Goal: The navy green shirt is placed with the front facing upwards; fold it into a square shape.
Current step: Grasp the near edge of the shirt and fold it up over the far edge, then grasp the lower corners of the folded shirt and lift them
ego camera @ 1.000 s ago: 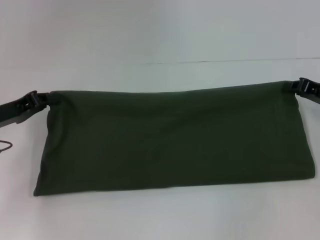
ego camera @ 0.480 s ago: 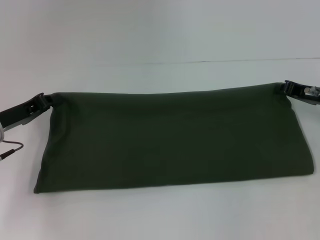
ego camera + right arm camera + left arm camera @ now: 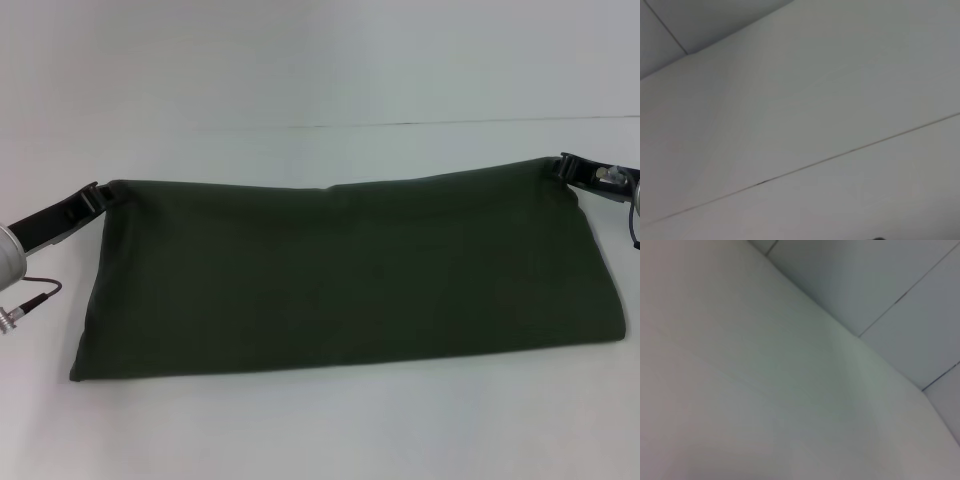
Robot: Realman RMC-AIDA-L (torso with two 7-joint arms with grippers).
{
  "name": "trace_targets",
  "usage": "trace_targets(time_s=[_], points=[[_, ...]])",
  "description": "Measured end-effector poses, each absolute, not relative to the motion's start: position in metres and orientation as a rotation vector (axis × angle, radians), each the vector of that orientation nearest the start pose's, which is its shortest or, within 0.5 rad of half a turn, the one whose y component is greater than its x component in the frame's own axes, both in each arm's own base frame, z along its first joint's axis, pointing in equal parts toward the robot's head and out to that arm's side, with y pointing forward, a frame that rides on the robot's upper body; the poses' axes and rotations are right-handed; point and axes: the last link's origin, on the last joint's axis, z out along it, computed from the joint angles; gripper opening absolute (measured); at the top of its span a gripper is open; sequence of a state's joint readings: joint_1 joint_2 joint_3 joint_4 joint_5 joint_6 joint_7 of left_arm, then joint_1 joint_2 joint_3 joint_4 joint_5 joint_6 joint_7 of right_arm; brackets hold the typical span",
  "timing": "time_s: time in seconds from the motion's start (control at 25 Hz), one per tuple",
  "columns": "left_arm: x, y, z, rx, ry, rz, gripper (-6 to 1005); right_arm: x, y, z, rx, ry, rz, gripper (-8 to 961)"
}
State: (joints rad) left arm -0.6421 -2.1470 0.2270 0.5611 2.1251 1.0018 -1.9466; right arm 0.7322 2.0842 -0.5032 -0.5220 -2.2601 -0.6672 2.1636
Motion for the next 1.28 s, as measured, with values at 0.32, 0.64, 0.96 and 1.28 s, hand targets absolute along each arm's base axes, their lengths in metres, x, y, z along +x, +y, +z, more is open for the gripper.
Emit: trace_targets(time_s=[0.32, 0.64, 0.96, 1.28], points=[[-0.317, 0.389, 0.001, -1.701, -1.532, -0.899, 94, 0.315, 0.432, 0.02, -1.694, 1.459, 0.587, 181], [-0.325, 0.383, 0.001, -1.63, -1.561, -0.943, 311, 0.327, 0.422, 0.023, -1.625, 1.512, 0.645, 434], [-0.337, 0.365, 0.035, -1.594, -1.517, -1.081, 622, 0.341, 0.401, 0.051, -1.595, 1.532, 0.872, 639], [-0.33, 0.345, 0.061, -1.884, -1.675, -0.932, 710, 0.341, 0.375, 0.08, -1.79, 1.612, 0.934, 869]])
